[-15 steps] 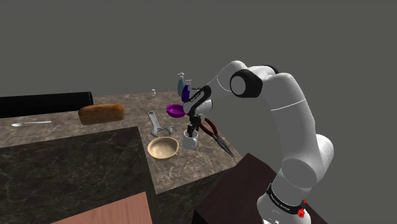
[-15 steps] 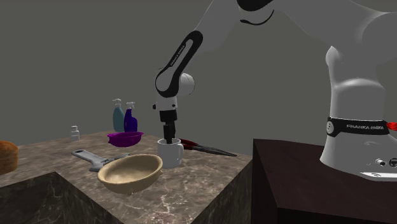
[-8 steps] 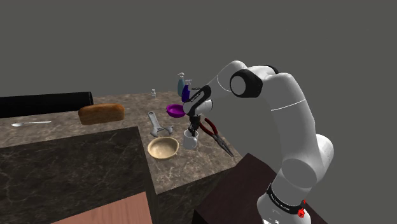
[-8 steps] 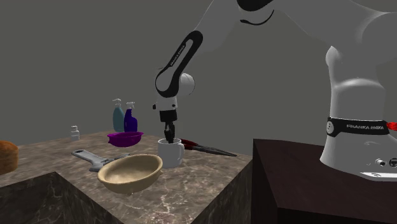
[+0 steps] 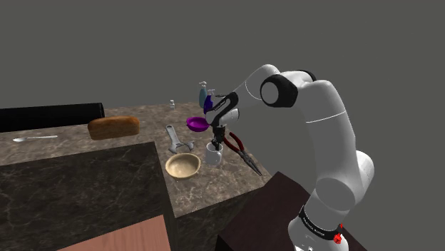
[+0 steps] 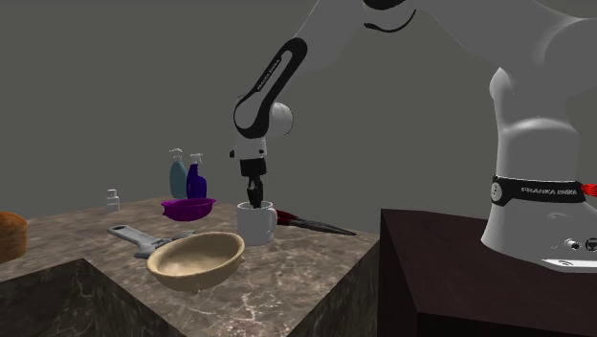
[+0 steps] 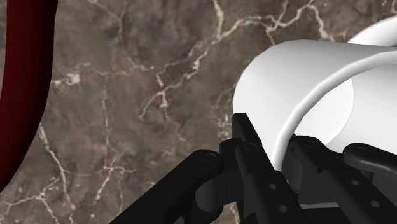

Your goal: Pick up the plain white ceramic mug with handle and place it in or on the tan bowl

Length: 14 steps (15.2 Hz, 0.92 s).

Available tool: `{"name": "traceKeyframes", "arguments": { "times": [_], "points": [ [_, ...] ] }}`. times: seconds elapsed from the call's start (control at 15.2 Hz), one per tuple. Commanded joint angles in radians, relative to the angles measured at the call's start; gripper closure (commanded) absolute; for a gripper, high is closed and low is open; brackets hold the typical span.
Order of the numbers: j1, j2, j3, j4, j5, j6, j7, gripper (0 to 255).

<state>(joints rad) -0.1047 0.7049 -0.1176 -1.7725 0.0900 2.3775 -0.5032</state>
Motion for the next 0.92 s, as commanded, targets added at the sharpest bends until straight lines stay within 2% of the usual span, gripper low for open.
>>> {"name": "traceKeyframes", "arguments": {
  "times": [0.0,0.86],
  "points": [
    [0.002,-0.021,-0.002,-0.003,-0.002,-0.018,0.002,255],
    [0.012,-0.146,-0.015,-0.012,-0.019,-0.133,0.010,255]
  ]
}}
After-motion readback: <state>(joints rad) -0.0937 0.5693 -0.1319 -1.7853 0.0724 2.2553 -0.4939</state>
